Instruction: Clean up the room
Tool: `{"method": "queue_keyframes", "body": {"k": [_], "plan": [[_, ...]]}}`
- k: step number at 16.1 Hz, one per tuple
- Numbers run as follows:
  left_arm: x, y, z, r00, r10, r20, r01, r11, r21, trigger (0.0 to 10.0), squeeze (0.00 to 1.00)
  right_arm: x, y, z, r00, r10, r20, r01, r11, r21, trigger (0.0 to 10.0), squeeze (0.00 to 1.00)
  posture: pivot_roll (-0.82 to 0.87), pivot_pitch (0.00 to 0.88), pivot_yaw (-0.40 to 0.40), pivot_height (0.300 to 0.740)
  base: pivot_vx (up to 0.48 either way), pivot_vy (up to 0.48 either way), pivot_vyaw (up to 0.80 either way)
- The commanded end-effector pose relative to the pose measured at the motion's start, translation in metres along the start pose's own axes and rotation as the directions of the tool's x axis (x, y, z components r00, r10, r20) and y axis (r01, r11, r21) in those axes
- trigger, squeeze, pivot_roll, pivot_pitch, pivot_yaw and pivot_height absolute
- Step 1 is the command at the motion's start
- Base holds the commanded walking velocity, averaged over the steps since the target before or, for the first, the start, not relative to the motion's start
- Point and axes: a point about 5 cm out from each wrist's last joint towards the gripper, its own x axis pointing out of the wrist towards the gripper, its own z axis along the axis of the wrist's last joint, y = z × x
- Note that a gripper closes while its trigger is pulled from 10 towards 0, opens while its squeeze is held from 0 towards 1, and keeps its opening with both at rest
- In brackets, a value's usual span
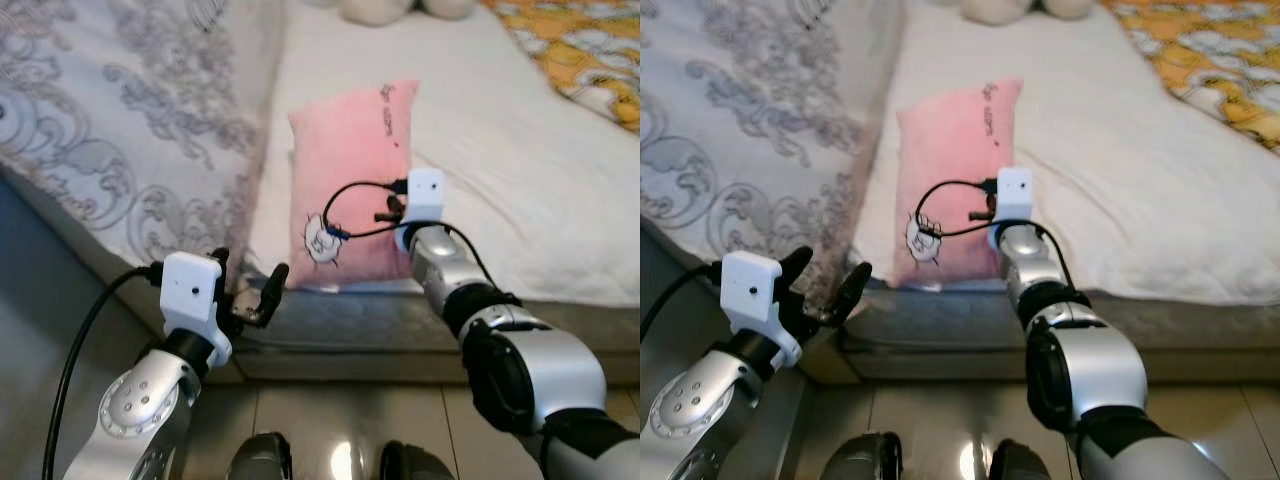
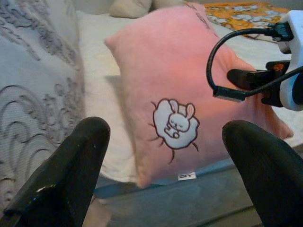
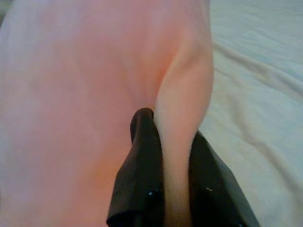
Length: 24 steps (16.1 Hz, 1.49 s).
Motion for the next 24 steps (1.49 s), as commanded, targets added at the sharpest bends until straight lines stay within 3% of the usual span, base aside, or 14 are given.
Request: {"method": "queue_keyframes", "body": {"k": [1,3,4,8,10,11,13,15,17,19,21,23,24], "plan": [[0.000,0.003,-0.002,1.000,0.016,-0.013,-0.016,1.000,-0.004,10.0,0.00,0.001,-0.005,0.010,1.000,-0.021,0.022,0.020,1.000,0.019,10.0,1.00,0.12,0.133,0.064,0.740,0.000,0.000,0.00],[0.000,0.003,-0.002,1.000,0.021,-0.015,-0.021,1.000,-0.006,10.0,0.00,0.002,-0.019,0.018,0.996,-0.079,0.029,0.072,0.978,0.198,10.0,1.00,0.12,0.129,0.064,0.740,0.000,0.000,0.00],[0.001,0.003,-0.002,1.000,0.021,-0.014,-0.021,1.000,-0.007,10.0,0.00,0.003,-0.022,0.022,0.996,-0.085,0.040,0.075,0.975,0.208,10.0,1.00,0.12,0.127,0.065,0.740,0.000,0.000,0.00],[0.004,0.003,-0.001,1.000,0.025,-0.005,-0.025,1.000,-0.014,10.0,0.00,0.004,-0.024,0.047,0.992,-0.041,0.122,0.028,0.994,0.109,10.0,1.00,0.11,0.120,0.066,0.740,0.000,0.000,0.00],[0.006,0.001,-0.001,1.000,0.023,-0.002,-0.023,0.999,-0.023,10.0,0.00,0.004,-0.028,0.057,0.988,-0.025,0.151,0.030,0.999,-0.027,10.0,1.00,0.11,0.117,0.065,0.740,0.000,0.000,0.00],[0.008,0.000,-0.001,1.000,0.024,-0.001,-0.024,0.999,-0.027,10.0,0.00,0.004,-0.028,0.067,0.982,-0.014,0.189,0.036,0.992,-0.118,10.0,0.00,0.10,0.112,0.064,0.740,0.000,0.000,0.00],[0.011,0.002,-0.002,0.999,0.043,0.001,-0.043,0.999,-0.032,10.0,0.00,0.002,-0.029,0.080,0.966,-0.004,0.257,0.041,0.990,-0.137,10.0,0.00,0.09,0.104,0.062,0.740,0.000,0.000,0.00],[0.019,0.009,-0.004,0.997,0.081,0.004,-0.081,0.996,-0.039,10.0,0.00,-0.004,-0.037,0.098,0.912,-0.025,0.408,0.091,0.986,-0.142,10.0,0.00,0.05,0.079,0.057,0.740,0.000,0.000,0.00],[0.024,0.014,-0.006,0.994,0.107,0.016,-0.107,0.994,-0.035,10.0,0.00,-0.012,-0.047,0.096,0.866,-0.051,0.498,0.142,0.979,-0.147,10.0,0.00,0.01,0.047,0.051,0.740,0.000,0.000,0.00],[0.027,0.022,-0.012,0.987,0.158,0.021,-0.157,0.986,-0.058,10.0,0.00,-0.026,-0.058,0.074,0.837,-0.069,0.543,0.173,0.974,-0.143,10.0,0.00,-0.05,0.008,0.048,0.740,0.000,0.000,0.00],[0.025,0.037,-0.026,0.951,0.309,0.004,-0.306,0.945,-0.111,10.0,0.00,-0.068,-0.065,0.022,0.862,-0.044,0.505,0.135,0.980,-0.145,10.0,0.00,-0.13,0.000,0.059,0.740,0.000,0.000,0.00],[0.021,0.029,-0.031,0.956,0.293,0.026,-0.292,0.956,-0.035,10.0,0.00,-0.100,-0.073,-0.029,0.915,0.012,0.404,0.040,0.992,-0.119,10.0,0.00,-0.16,0.000,0.070,0.740,0.000,0.000,0.00],[0.019,0.026,-0.033,0.960,0.279,0.028,-0.279,0.960,-0.017,10.0,0.00,-0.113,-0.073,-0.038,0.912,0.048,0.407,0.002,0.993,-0.122,10.0,0.00,-0.16,0.000,0.076,0.740,0.000,0.000,0.00]]}}
